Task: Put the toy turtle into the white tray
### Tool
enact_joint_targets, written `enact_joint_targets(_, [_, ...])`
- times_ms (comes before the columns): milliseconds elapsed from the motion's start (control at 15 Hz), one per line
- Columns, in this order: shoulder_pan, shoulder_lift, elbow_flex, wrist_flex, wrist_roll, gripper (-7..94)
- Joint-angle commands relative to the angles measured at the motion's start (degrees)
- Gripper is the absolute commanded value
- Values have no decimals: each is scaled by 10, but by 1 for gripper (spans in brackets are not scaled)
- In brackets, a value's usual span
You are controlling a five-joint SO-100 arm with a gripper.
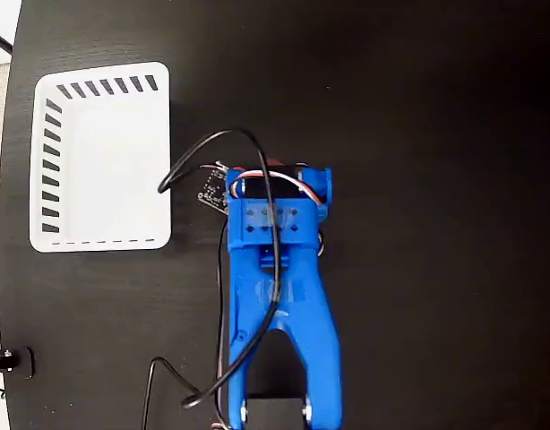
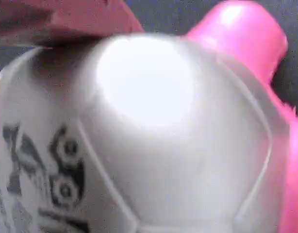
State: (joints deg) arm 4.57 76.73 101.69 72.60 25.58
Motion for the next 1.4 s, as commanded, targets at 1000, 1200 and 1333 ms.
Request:
enact_joint_targets(1000, [-156,139,-385,244,46,0])
enact_joint_targets(1200, [-219,18,-522,268,83,0])
enact_joint_targets(1333, [-258,-42,-586,269,94,0])
